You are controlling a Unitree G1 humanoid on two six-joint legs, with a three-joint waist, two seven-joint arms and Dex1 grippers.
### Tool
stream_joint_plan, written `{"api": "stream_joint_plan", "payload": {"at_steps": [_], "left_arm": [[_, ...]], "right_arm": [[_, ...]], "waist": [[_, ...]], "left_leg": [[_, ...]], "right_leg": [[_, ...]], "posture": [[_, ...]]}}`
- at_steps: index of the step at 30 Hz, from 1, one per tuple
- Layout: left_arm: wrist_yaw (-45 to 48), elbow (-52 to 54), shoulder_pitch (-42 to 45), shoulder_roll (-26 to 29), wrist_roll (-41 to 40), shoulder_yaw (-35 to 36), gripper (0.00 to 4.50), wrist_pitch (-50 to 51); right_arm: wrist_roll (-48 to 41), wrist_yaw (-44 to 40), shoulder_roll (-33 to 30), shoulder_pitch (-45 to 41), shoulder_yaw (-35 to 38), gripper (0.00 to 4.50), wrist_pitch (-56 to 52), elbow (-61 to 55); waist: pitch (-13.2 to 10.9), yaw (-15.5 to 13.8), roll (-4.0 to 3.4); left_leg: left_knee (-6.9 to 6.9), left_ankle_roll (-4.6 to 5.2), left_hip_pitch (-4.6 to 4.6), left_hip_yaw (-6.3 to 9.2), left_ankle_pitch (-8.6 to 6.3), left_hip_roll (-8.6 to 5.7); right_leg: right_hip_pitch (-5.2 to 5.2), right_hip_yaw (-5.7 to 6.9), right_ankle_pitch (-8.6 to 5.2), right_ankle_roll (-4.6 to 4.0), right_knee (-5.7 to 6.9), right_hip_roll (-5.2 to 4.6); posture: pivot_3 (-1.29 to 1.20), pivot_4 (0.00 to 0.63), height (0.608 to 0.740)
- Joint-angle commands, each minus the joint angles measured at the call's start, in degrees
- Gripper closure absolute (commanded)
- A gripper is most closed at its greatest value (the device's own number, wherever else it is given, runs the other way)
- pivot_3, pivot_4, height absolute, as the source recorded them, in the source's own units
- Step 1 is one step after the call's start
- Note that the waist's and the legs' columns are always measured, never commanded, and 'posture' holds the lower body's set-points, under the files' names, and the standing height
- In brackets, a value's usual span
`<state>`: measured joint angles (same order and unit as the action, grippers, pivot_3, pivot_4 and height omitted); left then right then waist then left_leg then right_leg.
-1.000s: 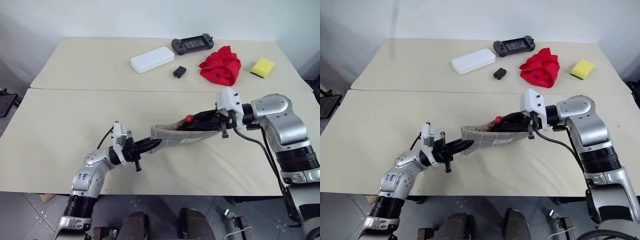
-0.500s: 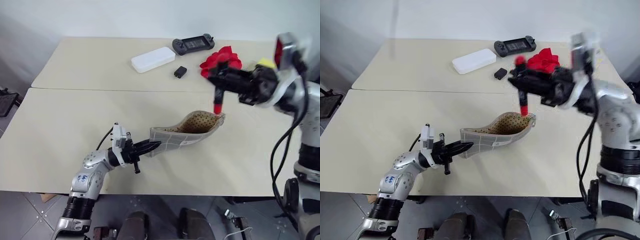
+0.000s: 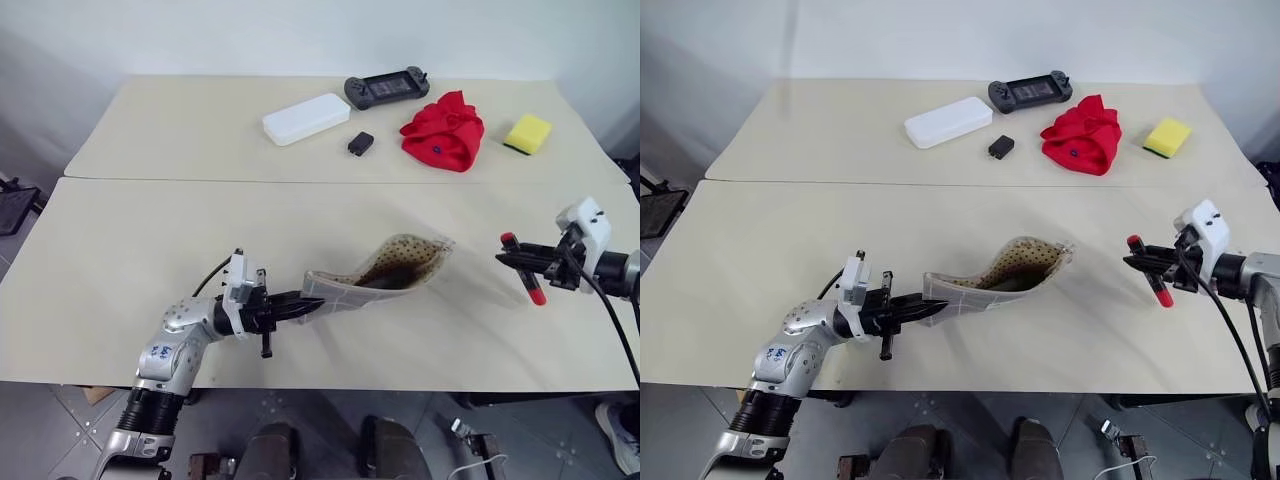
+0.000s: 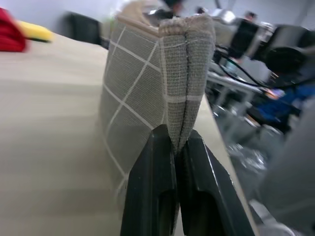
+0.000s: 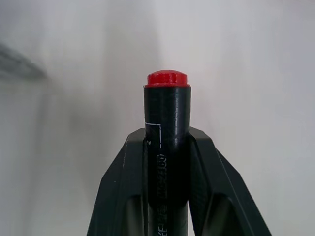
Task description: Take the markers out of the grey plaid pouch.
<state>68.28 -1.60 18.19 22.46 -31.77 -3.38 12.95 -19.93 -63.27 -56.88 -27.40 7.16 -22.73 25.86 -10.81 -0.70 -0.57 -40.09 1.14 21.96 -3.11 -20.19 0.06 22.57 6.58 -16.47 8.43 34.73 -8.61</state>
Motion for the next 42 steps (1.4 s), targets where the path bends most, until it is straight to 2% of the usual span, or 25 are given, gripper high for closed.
{"api": "stream_joint_plan", "payload": {"at_steps": [1, 6, 10, 11, 13, 18, 22, 26, 32, 33, 42], "left_arm": [[2.1, -2.4, 2.8, 0.0, 0.7, -0.4, 4.5, -1.2], [3.0, -5.3, 5.4, -0.5, 1.5, -0.4, 4.5, -1.7], [3.4, -7.0, 6.2, -0.4, 2.0, 0.0, 4.5, -2.3], [3.5, -7.3, 6.2, -0.3, 2.2, 0.1, 4.5, -2.5], [3.5, -7.6, 6.1, -0.2, 2.4, 0.3, 4.5, -2.7], [3.6, -8.6, 6.1, -0.5, 3.0, 0.4, 4.5, -3.5], [3.2, -9.3, 6.3, -1.0, 3.5, 0.2, 4.5, -4.1], [2.9, -9.5, 6.4, -1.3, 3.7, 0.4, 4.5, -4.2], [2.2, -9.2, 6.0, -1.2, 3.7, 0.7, 4.5, -4.1], [2.2, -9.2, 5.9, -1.2, 3.6, 0.7, 4.5, -4.1], [1.8, -9.0, 5.8, -1.4, 3.7, 0.7, 4.5, -4.1]], "right_arm": [[4.1, 3.6, -0.2, 0.1, 0.5, 3.16, 4.2, 2.6], [5.2, 5.6, 0.8, -0.7, 1.6, 1.52, 4.9, 4.1], [-0.1, -3.6, -1.3, -1.1, 6.0, 0.21, 9.0, 1.3], [-2.0, -5.1, -1.7, -2.8, 7.4, 0.05, 8.3, 0.0], [-4.3, -7.1, -2.2, -5.8, 8.4, 0.05, 6.9, -2.5], [-8.0, -11.4, -2.2, -11.7, 4.7, 0.05, -0.4, -12.9], [-10.0, -15.6, -0.2, -14.6, -2.8, 0.9, -4.1, -27.0], [-10.9, -17.0, 1.2, -14.7, -6.0, 2.3, -5.0, -33.1], [-9.6, -18.9, 2.4, -13.4, -10.4, 4.36, -3.8, -37.4], [-9.1, -18.8, 2.5, -13.2, -11.0, 4.47, -3.5, -37.3], [1.4, -15.9, 4.5, -13.7, -17.7, 4.47, 1.4, -34.5]], "waist": [[0.0, 0.0, 0.0], [0.0, 0.0, 0.0], [0.0, -0.2, 0.0], [0.0, -0.2, 0.0], [0.0, -0.2, -0.02], [0.0, 0.0, -0.01], [0.0, 0.0, -0.01], [0.0, -0.9, 0.02], [0.0, -0.7, 0.03], [0.0, -0.7, 0.03], [0.0, -0.6, 0.03]], "left_leg": [[-0.01, 0.0, 0.0, 0.0, 0.0, -0.01], [0.0, 0.0, 0.01, 0.02, 0.0, -0.01], [-0.01, 0.01, 0.01, 0.02, 0.0, -0.02], [0.0, 0.01, 0.01, 0.02, 0.0, -0.02], [-0.01, 0.01, 0.01, 0.02, 0.0, -0.02], [-0.02, -0.01, 0.0, 0.1, 0.01, 0.07], [-0.03, -0.01, 0.01, 0.12, 0.01, 0.06], [-0.08, 0.01, 0.05, 0.16, 0.0, -0.04], [-0.12, 0.03, 0.12, 0.25, -0.02, -0.07], [-0.12, 0.03, 0.11, 0.24, -0.02, -0.07], [-0.13, 0.03, 0.11, 0.22, -0.01, -0.06]], "right_leg": [[0.0, 0.0, 0.0, 0.0, 0.01, 0.0], [-0.01, 0.0, 0.0, 0.0, -0.02, -0.01], [-0.01, 0.0, 0.0, 0.01, -0.02, 0.0], [-0.01, 0.0, 0.01, 0.01, -0.04, 0.0], [-0.01, 0.0, 0.01, 0.02, -0.04, 0.0], [-0.03, 0.04, 0.01, 0.02, -0.03, 0.05], [-0.02, 0.03, 0.01, 0.02, -0.03, 0.04], [-0.02, 0.05, 0.01, 0.03, -0.04, -0.02], [-0.02, 0.12, 0.02, 0.04, -0.05, -0.04], [-0.02, 0.11, 0.02, 0.04, -0.04, -0.04], [-0.02, 0.11, 0.02, 0.04, -0.03, -0.04]], "posture": [[0.0, 0.15, 0.74], [0.0, 0.15, 0.74], [0.0, 0.15, 0.74], [0.0, 0.15, 0.74], [0.0, 0.15, 0.74], [0.0, 0.15, 0.74], [0.0, 0.15, 0.74], [0.0, 0.15, 0.74], [0.0, 0.15, 0.74], [0.0, 0.15, 0.74], [0.0, 0.15, 0.74]]}}
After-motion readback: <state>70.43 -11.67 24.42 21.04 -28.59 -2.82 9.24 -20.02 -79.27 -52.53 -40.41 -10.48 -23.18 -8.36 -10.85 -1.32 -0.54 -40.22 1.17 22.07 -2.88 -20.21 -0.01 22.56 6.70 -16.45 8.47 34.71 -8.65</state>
